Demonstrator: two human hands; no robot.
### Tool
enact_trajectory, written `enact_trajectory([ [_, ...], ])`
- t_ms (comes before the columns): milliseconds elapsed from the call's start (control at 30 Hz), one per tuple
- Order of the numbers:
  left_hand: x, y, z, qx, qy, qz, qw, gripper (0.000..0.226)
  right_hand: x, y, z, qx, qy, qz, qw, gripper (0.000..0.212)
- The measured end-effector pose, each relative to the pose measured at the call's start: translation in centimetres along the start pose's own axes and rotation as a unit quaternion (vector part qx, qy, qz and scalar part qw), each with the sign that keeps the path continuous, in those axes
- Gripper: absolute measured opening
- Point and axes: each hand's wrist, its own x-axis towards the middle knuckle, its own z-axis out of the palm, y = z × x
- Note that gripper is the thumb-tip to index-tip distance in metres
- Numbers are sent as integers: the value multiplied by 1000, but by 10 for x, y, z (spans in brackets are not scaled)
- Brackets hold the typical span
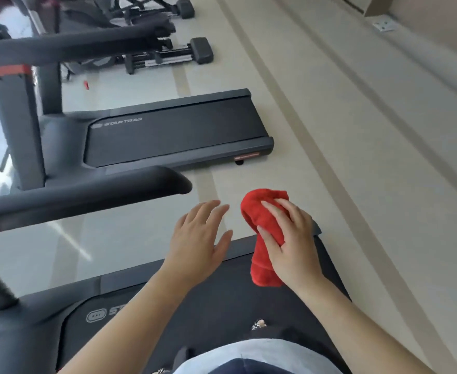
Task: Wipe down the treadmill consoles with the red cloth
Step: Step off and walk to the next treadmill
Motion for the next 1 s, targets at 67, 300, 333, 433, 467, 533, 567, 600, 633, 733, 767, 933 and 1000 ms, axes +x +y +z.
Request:
enact_trajectory([
  [67, 24, 28, 16, -3, -11, 18, 1000, 50, 2, 31, -18, -12, 14, 17, 1000, 43],
  [300, 92, 111, 57, -2, -64, 88, 994, 52, 1, 111, -70, -33, 60, 95, 993, 44],
  [333, 99, 118, 61, -1, -70, 96, 993, 52, 1, 118, -75, -33, 63, 105, 992, 44],
  [433, 121, 134, 70, 0, -85, 115, 990, 54, 5, 136, -86, -32, 79, 127, 988, 43],
  [467, 129, 137, 72, 0, -91, 119, 989, 55, 8, 140, -88, -31, 82, 133, 987, 44],
  [533, 146, 142, 76, 2, -95, 128, 987, 55, 17, 148, -90, -30, 85, 144, 985, 44],
  [567, 155, 143, 78, 4, -96, 132, 987, 55, 23, 152, -90, -30, 86, 147, 985, 44],
  [600, 164, 144, 80, 7, -98, 136, 986, 54, 30, 156, -90, -31, 87, 148, 985, 43],
  [633, 175, 144, 82, 8, -100, 137, 985, 53, 38, 160, -89, -31, 87, 150, 984, 44],
  [733, 209, 141, 88, 6, -99, 141, 985, 54, 69, 172, -87, -28, 85, 151, 984, 44],
  [767, 223, 139, 90, 6, -96, 142, 985, 55, 82, 176, -86, -28, 86, 152, 984, 44],
  [933, 303, 120, 95, 1, -92, 128, 987, 48, 161, 200, -76, -32, 78, 151, 985, 45],
  [1000, 336, 110, 93, -2, -101, 115, 988, 47, 198, 207, -70, -32, 70, 150, 986, 46],
])
